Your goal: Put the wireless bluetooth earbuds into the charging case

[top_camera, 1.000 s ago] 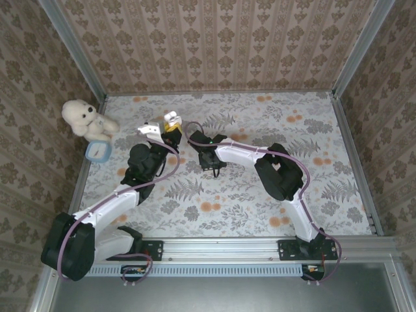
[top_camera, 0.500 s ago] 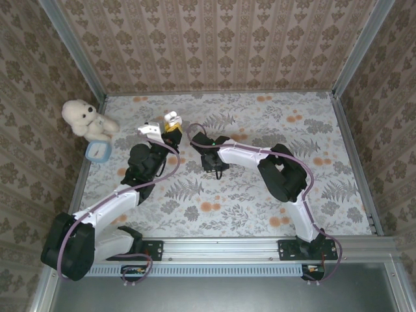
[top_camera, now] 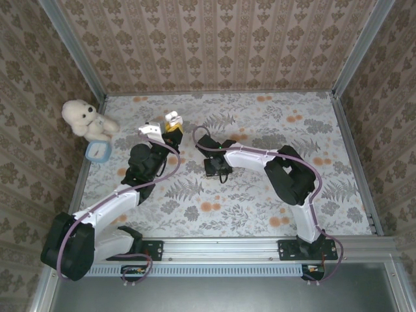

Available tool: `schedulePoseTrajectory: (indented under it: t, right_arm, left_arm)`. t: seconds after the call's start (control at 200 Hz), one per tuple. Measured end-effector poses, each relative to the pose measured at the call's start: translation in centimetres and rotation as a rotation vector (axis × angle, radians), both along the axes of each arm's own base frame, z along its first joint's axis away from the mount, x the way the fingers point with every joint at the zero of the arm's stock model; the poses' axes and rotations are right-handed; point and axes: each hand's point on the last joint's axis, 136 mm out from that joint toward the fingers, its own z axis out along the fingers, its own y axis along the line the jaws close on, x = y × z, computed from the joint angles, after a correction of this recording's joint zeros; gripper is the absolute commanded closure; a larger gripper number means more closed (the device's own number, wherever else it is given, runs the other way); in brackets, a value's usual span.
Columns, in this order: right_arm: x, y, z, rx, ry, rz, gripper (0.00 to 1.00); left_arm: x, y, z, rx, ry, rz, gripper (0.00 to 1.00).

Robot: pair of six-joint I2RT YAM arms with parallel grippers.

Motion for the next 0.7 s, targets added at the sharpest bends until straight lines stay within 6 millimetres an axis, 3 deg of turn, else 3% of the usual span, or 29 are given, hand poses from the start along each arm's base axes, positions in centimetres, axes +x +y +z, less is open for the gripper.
schedulePoseTrajectory:
  t: [0.45, 0.7]
  right_arm:
    - [-1.7, 1.7, 0.1, 0.057, 0.019, 0.011, 0.56]
    - [-0.9, -0.2, 1.6, -0.05, -0.018, -0.079, 0.41]
  left_arm:
    - [0.0, 0.0, 0.0, 0.0, 0.0, 0.0, 1.0]
    - [0.0, 0.0, 0.0, 0.0, 0.0, 0.0, 1.0]
